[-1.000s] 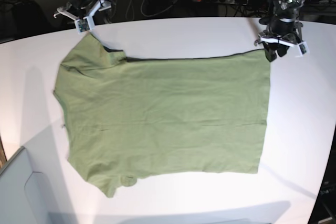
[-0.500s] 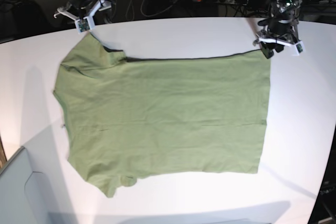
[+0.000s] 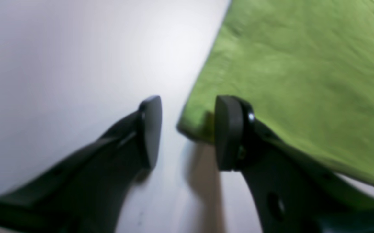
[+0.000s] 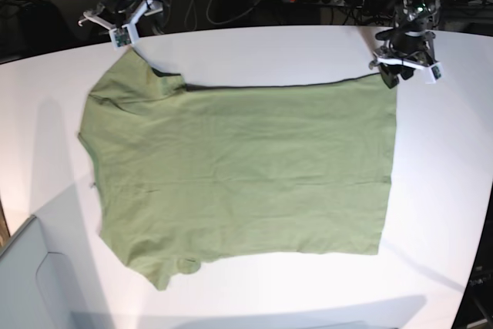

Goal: Fold the T-shirt properly
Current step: 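Close both grippers on the shirt's shoulder corners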

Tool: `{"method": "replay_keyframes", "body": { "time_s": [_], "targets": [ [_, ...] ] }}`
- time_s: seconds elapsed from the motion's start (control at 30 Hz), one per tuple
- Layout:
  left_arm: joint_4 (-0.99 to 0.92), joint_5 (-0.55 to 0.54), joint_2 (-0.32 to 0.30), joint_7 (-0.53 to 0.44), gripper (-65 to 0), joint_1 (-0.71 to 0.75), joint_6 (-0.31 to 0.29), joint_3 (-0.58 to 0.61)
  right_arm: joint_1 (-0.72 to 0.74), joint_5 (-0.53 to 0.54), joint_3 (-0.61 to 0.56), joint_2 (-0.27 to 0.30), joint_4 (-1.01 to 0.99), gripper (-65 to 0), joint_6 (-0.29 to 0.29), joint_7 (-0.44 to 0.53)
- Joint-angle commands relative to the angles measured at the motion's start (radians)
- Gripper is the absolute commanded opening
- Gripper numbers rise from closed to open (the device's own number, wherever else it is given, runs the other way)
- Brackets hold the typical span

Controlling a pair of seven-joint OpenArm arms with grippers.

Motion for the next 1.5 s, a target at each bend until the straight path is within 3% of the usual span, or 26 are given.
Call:
{"method": "replay_keyframes", "body": {
  "time_s": [0.0, 0.17, 0.33, 0.57, 0.8, 1.47],
  "targets": [
    [0.006, -0.001, 0.001, 0.024, -40.8, 0.009, -0.001, 0.0, -0.01, 0.002, 0.004, 0.004, 0.018, -33.6, 0.015, 0.019],
    [0.006, -0.007, 0.001, 0.024, -50.8, 0.009, -0.001, 0.005, -0.01, 0.002, 0.004, 0.005, 0.018, -33.6, 0.015, 0.019],
    [0.006, -0.005, 0.001, 0.025, -65.0, 0.007, -0.001, 0.005, -0.009, 0.002, 0.004, 0.005, 0.018, -33.7, 0.015, 0.022],
    [0.019, -0.005, 0.002, 0.025, -65.0, 0.012, -0.001, 0.0, 0.051, 0.002, 0.007, 0.005, 0.016, -33.0, 0.015, 0.02],
    [0.019, -0.004, 0.002, 0.025, -65.0, 0.015, -0.001, -0.001, 0.111, 0.001, 0.061, 0.004, 0.007, -25.6, 0.015, 0.019],
    [0.019, -0.007, 0.002, 0.025, -65.0, 0.015, -0.001, -0.003, 0.225, 0.001, 0.097, 0.005, -0.265, -25.8, 0.017, 0.025]
  ]
}}
